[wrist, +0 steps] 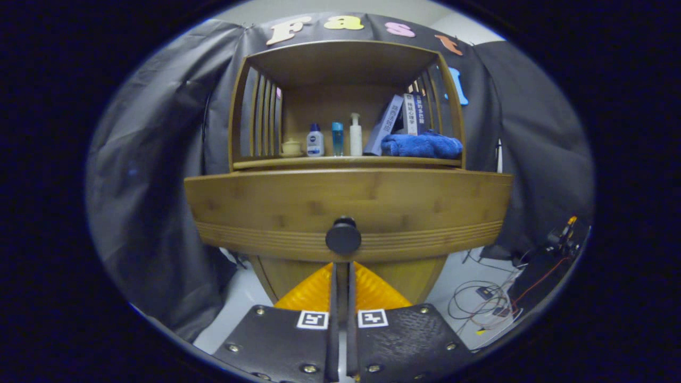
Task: Pull open the drawer, take out the items inside it, and place them on the countertop above the cabinet.
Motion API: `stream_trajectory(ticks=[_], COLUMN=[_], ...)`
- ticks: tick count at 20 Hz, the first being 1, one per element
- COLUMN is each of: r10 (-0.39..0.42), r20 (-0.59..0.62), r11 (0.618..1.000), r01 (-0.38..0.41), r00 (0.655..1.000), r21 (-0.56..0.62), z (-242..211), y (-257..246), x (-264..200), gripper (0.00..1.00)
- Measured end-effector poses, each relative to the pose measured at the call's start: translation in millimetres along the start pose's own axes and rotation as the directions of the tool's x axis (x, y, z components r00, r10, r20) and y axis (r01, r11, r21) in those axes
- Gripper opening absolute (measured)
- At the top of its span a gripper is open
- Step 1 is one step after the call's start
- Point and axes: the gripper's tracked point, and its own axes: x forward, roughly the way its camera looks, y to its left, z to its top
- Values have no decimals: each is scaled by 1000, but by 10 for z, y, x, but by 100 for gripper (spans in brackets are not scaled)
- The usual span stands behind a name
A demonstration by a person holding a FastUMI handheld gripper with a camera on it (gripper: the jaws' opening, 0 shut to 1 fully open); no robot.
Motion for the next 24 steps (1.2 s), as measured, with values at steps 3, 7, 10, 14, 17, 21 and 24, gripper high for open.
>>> stream_trajectory(ticks=[3, 7, 10, 14, 17, 21, 24], r10=[-21, -45, -58, -16, -9, -13, -41], r20=[66, 78, 47, 38, 35, -25, -33], r11=[999, 999, 998, 997, 999, 996, 998], r01=[23, 46, 58, 13, 7, 15, 42], r00=[998, 996, 997, 999, 999, 1000, 999], r21=[-23, -19, -5, 73, 52, 87, 51], z=[172, 234, 150, 152, 133, 79, 13], y=[-72, -121, -159, -96, -89, -91, -82], x=[10, 236, 526, 670, 678, 534, 219], gripper=[5, 58, 58, 44, 40, 27, 28])
